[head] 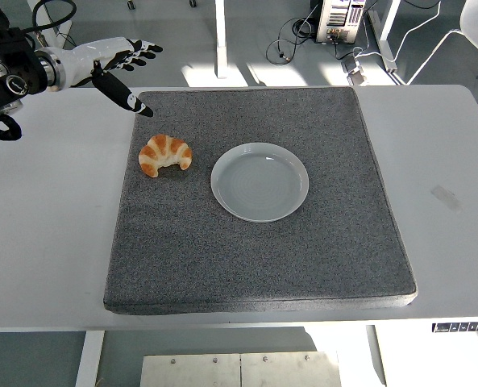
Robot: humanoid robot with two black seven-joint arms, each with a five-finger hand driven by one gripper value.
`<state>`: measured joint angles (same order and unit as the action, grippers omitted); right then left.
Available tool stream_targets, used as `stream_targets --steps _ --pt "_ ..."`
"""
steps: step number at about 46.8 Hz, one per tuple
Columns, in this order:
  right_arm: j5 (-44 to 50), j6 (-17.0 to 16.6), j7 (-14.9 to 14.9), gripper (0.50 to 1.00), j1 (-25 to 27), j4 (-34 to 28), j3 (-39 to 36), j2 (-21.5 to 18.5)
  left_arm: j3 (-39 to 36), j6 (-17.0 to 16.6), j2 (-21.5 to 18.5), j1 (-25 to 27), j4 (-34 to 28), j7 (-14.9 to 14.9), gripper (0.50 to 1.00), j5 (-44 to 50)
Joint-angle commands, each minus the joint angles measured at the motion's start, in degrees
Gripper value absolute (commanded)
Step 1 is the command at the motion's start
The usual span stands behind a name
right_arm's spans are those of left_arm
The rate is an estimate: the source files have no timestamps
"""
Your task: Place the bread on the plate
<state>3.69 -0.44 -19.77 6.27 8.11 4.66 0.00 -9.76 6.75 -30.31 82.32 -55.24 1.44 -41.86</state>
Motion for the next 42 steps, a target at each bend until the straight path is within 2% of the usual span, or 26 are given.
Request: stream_targets --steps 1,13,22,27,33,42 --pt "0.00 0.00 0.00 1.000 -0.03 -0.02 0.00 0.00 -1.48 0.10 -0.45 0.47 -0.22 -0.21 0.978 -4.45" --pt "0.00 0.00 0.00 1.000 -0.03 0.07 0.00 0.00 -6.76 -0.07 0.78 -1.02 0.21 -0.21 0.978 -8.77" --pt "0.00 0.00 0.00 1.000 -0.03 0.07 0.00 0.00 -6.67 -1.56 2.80 -3.66 1.09 0.05 0.978 -8.77" --pt "0.00 0.00 0.00 1.000 -0.03 -0.02 0.09 0.00 -6.15 -2.79 4.12 -5.77 3.90 0.23 0.978 -8.68" --pt "0.00 0.00 0.00 1.000 -0.03 -0.02 0.09 0.00 -5.79 -3.06 6.32 -5.95 6.63 0.49 0.978 -7.63" --pt "0.00 0.00 0.00 1.000 -0.03 -0.02 0.00 0.00 -1.66 -3.76 8.87 -8.23 10.06 0.58 0.978 -4.90"
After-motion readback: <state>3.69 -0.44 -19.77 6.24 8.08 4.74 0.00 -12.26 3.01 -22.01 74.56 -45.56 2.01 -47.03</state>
